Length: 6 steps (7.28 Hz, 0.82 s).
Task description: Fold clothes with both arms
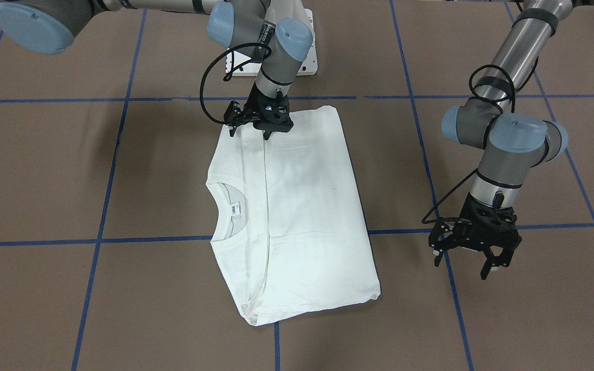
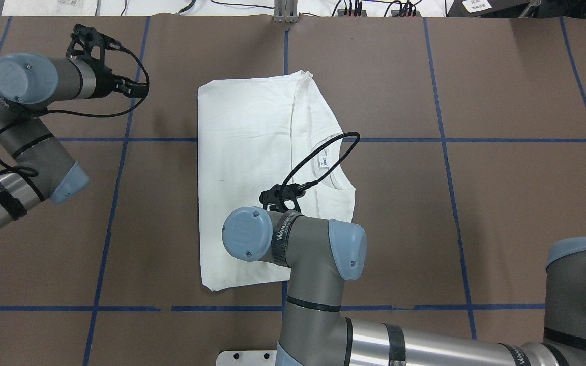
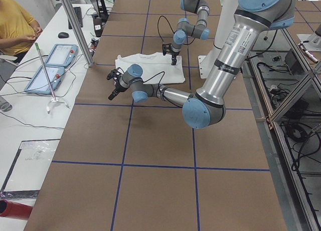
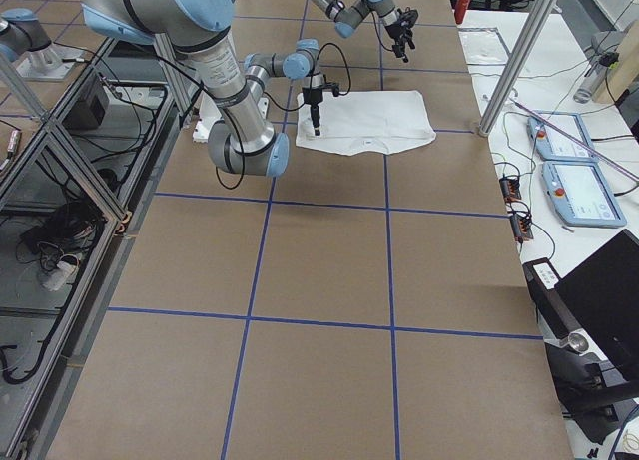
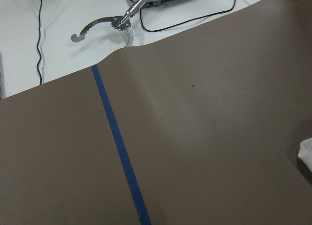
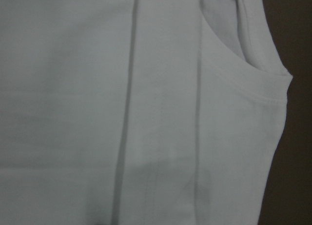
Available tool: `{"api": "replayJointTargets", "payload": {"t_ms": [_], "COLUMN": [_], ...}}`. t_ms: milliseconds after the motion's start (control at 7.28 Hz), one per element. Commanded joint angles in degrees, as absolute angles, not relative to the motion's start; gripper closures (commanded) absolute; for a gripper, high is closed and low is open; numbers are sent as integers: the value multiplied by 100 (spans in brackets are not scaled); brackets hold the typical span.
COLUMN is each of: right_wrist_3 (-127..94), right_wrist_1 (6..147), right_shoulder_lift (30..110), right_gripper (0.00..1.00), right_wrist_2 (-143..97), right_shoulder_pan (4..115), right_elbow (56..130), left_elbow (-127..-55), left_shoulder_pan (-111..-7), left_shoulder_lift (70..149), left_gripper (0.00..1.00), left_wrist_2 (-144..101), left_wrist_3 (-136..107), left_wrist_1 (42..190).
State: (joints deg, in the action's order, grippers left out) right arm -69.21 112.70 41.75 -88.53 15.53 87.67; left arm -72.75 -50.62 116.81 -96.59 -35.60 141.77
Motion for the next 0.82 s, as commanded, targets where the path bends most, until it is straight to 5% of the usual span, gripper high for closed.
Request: {"api": "replayJointTargets", "payload": {"t_ms": [0,687], "right_wrist_3": [-6672,-6425], "right_wrist_1": [11687,11962], "right_shoulder_lift": [4184,4446], "right_gripper": [0,0], "right_wrist_2": [-8851,-8859], "right_shoulder_pan": [1582,1793], "right_elbow": [8876,9087], "left_elbow": [-7260,-7242], "left_shoulder_pan": [-5063,-5063], "left_shoulder_lift": [11681,11672], "left_gripper": [0,0], "left_wrist_2": [-9659,-9659], "left_wrist_3": [-3560,-3560], "left_wrist_1": [14177,14177]}}
